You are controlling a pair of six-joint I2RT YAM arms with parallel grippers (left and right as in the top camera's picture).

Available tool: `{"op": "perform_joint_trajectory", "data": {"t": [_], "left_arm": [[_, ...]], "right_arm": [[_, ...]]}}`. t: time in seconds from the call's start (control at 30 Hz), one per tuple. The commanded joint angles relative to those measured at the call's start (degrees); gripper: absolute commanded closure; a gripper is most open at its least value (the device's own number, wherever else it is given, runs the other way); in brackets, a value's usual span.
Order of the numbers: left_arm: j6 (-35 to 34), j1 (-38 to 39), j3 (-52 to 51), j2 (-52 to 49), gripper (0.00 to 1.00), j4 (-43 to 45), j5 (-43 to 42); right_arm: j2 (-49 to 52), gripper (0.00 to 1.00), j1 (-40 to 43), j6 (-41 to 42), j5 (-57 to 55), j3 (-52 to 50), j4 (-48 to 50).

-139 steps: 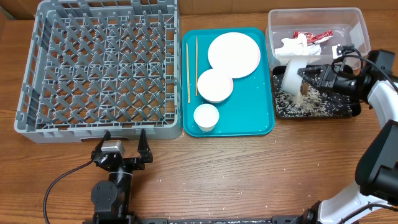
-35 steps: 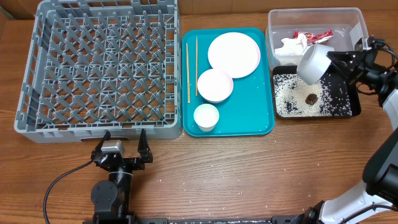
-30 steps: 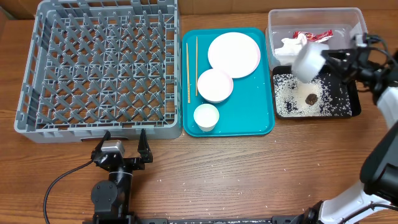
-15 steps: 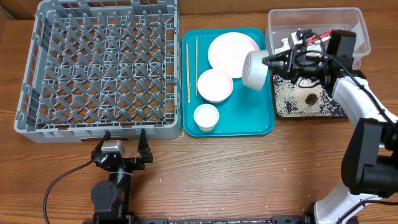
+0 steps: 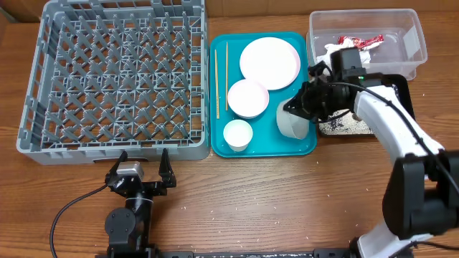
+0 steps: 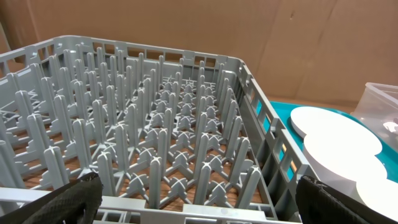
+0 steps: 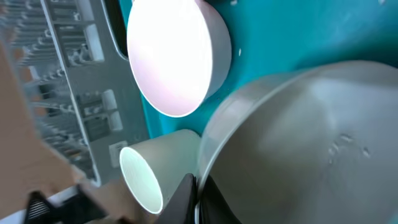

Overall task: Sort waste into correct bins and load items into the dishwasher
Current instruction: 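Set the emptied bowl back on the teal tray with the right gripper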

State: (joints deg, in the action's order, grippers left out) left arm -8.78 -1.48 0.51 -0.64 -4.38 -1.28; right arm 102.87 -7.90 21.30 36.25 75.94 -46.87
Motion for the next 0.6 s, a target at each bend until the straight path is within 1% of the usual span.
{"op": "perform_joint_trajectory", "data": {"t": [0.0, 0.03, 0.17, 0.23, 0.37, 0.53, 0.57], "left_arm": [[1.07, 0.28, -0.22, 0.39, 0.0, -0.07, 0.22], [1.07, 0.28, -0.22, 0.39, 0.0, -0.07, 0.22], [1.07, 0.28, -0.22, 0.39, 0.0, -0.07, 0.22], [1.07, 0.28, -0.22, 0.39, 0.0, -0.07, 0.22], [1.07, 0.28, -0.22, 0.39, 0.0, -0.07, 0.24], [1.07, 0.28, -0.22, 0.39, 0.0, -0.07, 0.22], [1.07, 0.28, -0.22, 0.39, 0.0, -0.07, 0.22]], "right_arm": [[-3.65, 0.96, -4.28, -1.88, -15.56, 3.63, -2.03], [-3.63, 0.96, -5.44, -1.88, -17.53, 3.63, -2.4], [-2.84, 0.96, -12.46, -1.81, -31.5, 3.54, -2.78], [-1.92, 0.96, -15.13, -1.81, -35.26, 3.54, -2.73], [0.98, 0.96, -18.29, -1.79, -38.32, 3.52, -2.78], [2.86, 0.96, -18.51, -1.14, -38.07, 3.52, -4.2], [2.86, 0.82, -18.51, -1.16, -36.74, 3.52, -4.28]]}}
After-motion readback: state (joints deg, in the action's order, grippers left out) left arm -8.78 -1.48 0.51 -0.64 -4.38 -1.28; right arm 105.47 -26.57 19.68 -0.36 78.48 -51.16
